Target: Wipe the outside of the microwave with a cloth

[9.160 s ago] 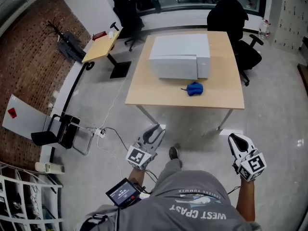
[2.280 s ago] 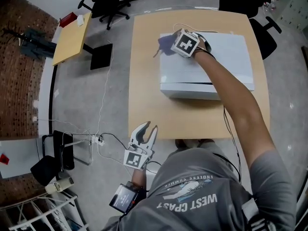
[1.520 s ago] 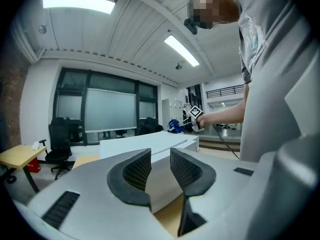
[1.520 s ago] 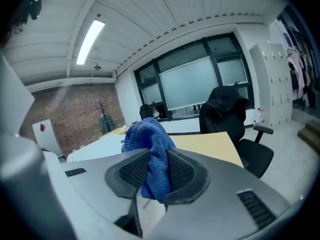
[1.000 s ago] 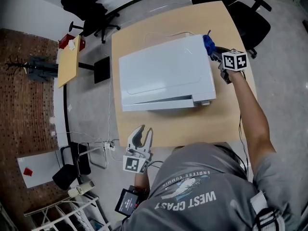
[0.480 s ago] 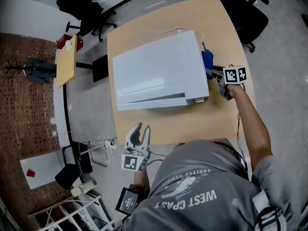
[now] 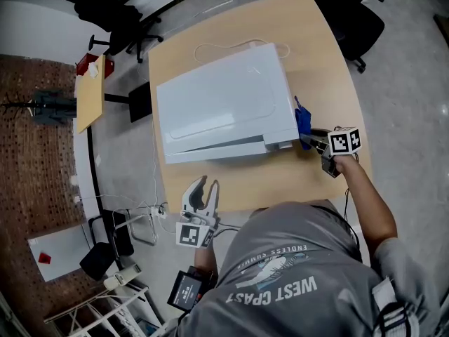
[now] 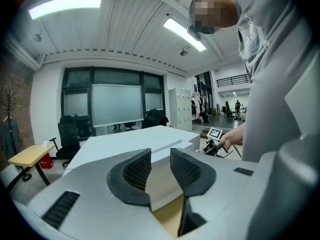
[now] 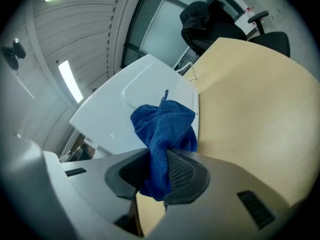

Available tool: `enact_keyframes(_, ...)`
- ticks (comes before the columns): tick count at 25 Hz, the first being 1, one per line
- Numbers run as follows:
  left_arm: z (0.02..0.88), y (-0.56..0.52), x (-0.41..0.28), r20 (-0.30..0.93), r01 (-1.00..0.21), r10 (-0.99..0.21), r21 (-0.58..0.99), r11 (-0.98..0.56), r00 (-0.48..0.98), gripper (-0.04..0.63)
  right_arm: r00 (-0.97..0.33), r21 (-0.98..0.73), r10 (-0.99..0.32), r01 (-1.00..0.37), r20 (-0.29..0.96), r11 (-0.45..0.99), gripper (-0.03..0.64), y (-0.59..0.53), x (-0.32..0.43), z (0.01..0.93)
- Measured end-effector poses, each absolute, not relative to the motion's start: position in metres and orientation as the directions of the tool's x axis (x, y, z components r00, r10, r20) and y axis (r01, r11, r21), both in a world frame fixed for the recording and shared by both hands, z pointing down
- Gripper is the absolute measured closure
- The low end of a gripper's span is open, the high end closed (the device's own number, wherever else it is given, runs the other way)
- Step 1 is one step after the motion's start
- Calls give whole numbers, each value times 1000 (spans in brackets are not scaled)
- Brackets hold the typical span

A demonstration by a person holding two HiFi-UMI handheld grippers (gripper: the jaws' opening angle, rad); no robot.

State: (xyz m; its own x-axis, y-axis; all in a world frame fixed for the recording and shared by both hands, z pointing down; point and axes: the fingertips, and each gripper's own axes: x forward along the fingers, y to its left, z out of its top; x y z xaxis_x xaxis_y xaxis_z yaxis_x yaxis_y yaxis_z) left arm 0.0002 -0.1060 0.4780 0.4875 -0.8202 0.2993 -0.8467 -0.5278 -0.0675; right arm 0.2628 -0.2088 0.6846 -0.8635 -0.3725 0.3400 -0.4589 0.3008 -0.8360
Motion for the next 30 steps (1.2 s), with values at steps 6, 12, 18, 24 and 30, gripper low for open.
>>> enact_keyframes(6,475,-100,-9,303,-862,-836,-80,-501,457,463,-778,-831,-496,-526,386,179,518,-296,268,707)
enact_keyframes(12,472,-94,-20,297,-882,-859,-95,-461,417,463,-767,-845,-521,-513,373,151,519,-398,266,712)
enact_keyframes(18,465,-92,-21,299,-891,-871,-115,-439,390,463,-833,-870,-434,-456,343,188,518,-403,265,694)
enact_keyframes(24,438,-107,4,267,-878,-877,-165,-450,400,463,-881,-844,-422,-385,216,373,518,-377,286,616)
enact_keyframes(30,416,-128,27,200,-799,-811,-157,-580,550,463,-913,-552,-388,-391,129,737,518,-336,251,471)
